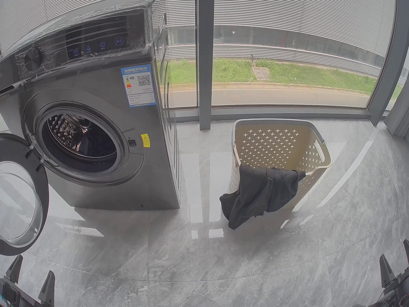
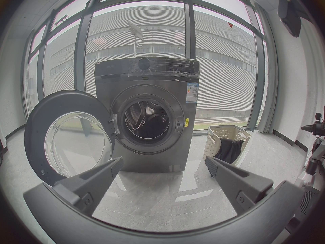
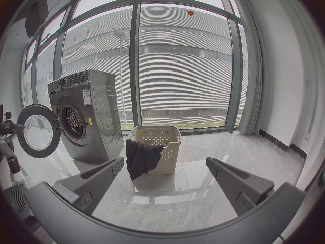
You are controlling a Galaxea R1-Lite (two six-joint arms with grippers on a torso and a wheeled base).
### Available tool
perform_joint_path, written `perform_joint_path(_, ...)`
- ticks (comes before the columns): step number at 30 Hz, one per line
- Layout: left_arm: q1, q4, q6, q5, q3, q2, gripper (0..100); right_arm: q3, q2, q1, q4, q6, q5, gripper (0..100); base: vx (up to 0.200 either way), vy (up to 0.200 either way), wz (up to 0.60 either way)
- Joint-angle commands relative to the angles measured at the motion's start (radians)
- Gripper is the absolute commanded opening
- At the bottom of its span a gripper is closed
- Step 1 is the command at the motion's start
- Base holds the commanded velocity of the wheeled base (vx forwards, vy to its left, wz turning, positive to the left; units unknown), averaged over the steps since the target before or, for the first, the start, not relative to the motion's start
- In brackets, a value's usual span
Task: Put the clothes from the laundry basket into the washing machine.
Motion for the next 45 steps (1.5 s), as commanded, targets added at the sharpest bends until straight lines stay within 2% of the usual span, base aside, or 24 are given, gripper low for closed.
perform_joint_path(1, 0.000, 0.000, 0.002, 0.000, 0.016, -0.013, 100, 0.018, -0.007, 0.000, 0.000, 0.000, 0.000, 100, 0.000, 0.000, 0.00)
perform_joint_path(3, 0.000, 0.000, 0.008, -0.001, 0.016, -0.013, 100, 0.018, -0.007, 0.000, -0.002, 0.000, 0.000, 100, 0.000, -0.100, 0.00)
perform_joint_path(10, 0.000, 0.000, -0.001, -0.001, 0.016, -0.013, 100, 0.018, -0.007, 0.000, 0.000, 0.000, 0.000, 100, 0.000, -0.200, 0.00)
perform_joint_path(19, 0.000, 0.000, 0.003, -0.003, 0.016, -0.013, 100, 0.018, -0.007, 0.000, 0.000, 0.000, 0.000, 100, 0.000, 0.000, 0.00)
perform_joint_path(29, 0.000, 0.000, 0.000, 0.000, 0.016, -0.013, 100, 0.018, -0.006, -0.002, 0.000, -0.002, 0.002, 100, 0.200, 0.000, 0.00)
perform_joint_path(34, 0.000, 0.000, -0.001, 0.000, 0.016, -0.013, 100, 0.018, -0.007, 0.000, 0.000, -0.002, 0.002, 100, 0.000, 0.000, 0.00)
perform_joint_path(40, 0.000, 0.000, -0.003, 0.000, 0.016, -0.013, 100, 0.018, -0.007, -0.003, 0.000, 0.003, 0.000, 100, 0.000, -0.200, 0.00)
perform_joint_path(42, 0.000, 0.000, 0.008, -0.001, 0.016, -0.013, 100, -0.015, -0.013, -0.002, -0.037, 0.000, 0.003, 100, 0.000, -0.200, 0.00)
perform_joint_path(43, 0.000, 0.000, 0.009, -0.001, 0.016, -0.013, 100, -0.077, -0.004, 0.000, -0.051, 0.003, 0.003, 100, 0.000, -0.200, 0.00)
perform_joint_path(44, 0.000, 0.002, 0.012, -0.001, 0.016, -0.013, 100, -0.182, 0.026, 0.006, -0.048, 0.012, 0.002, 100, 0.000, -0.200, 0.00)
perform_joint_path(45, 0.000, 0.000, 0.012, -0.001, 0.016, -0.013, 100, -0.254, 0.097, 0.024, -0.021, 0.035, 0.003, 100, 0.000, -0.200, 0.00)
